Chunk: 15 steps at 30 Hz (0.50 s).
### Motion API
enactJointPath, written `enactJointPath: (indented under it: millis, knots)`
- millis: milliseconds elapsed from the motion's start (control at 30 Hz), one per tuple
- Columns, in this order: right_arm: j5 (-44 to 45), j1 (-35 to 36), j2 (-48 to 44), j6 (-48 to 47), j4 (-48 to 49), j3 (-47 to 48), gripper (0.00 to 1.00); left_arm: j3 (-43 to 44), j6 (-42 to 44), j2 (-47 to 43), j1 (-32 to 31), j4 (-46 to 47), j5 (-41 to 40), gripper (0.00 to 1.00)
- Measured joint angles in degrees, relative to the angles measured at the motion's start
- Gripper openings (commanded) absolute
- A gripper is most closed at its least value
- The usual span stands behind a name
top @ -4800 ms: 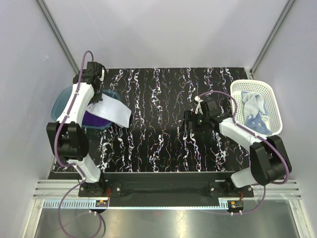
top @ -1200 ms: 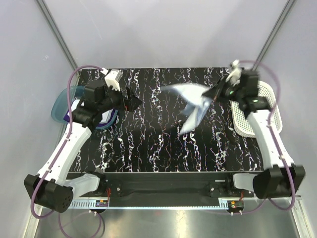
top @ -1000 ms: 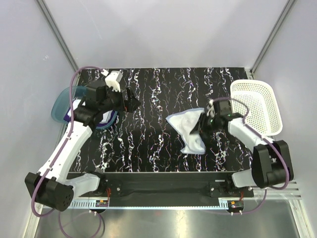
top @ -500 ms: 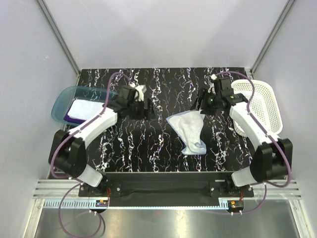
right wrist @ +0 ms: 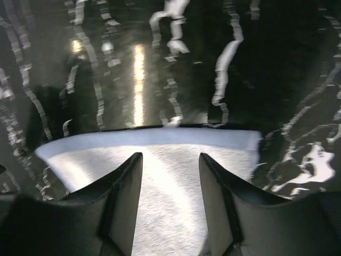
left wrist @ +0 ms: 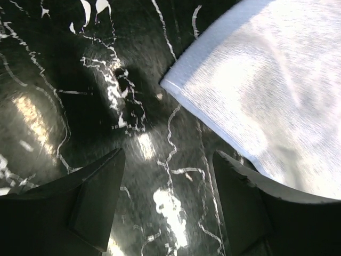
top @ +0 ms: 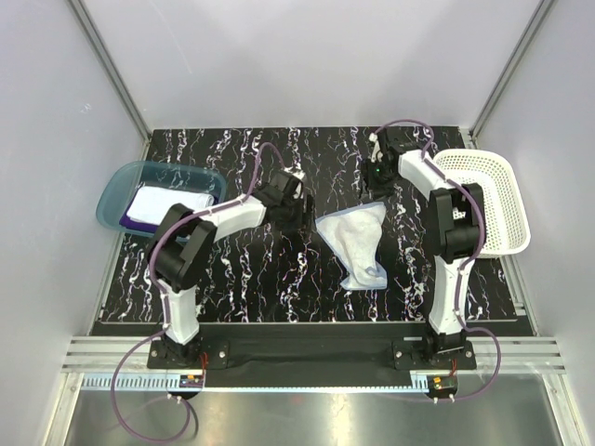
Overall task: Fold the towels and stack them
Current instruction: Flatten out the crumpled towel
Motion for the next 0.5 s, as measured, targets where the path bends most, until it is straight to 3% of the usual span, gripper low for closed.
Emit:
enactJointPath:
  millis: [300, 500]
  knots:
    - [2.1, -8.61, 1.9, 0.52, -0.28, 0.35, 0.54, 3.98, -0.66, 6.38, -0.26, 2.99, -1.44, 0.66]
    - [-0.76, -10.05, 3.3, -0.7, 0.79, -1.25, 0.52, 6.4, -1.09, 8.59, -0.39, 4.46, -1.4, 0.61]
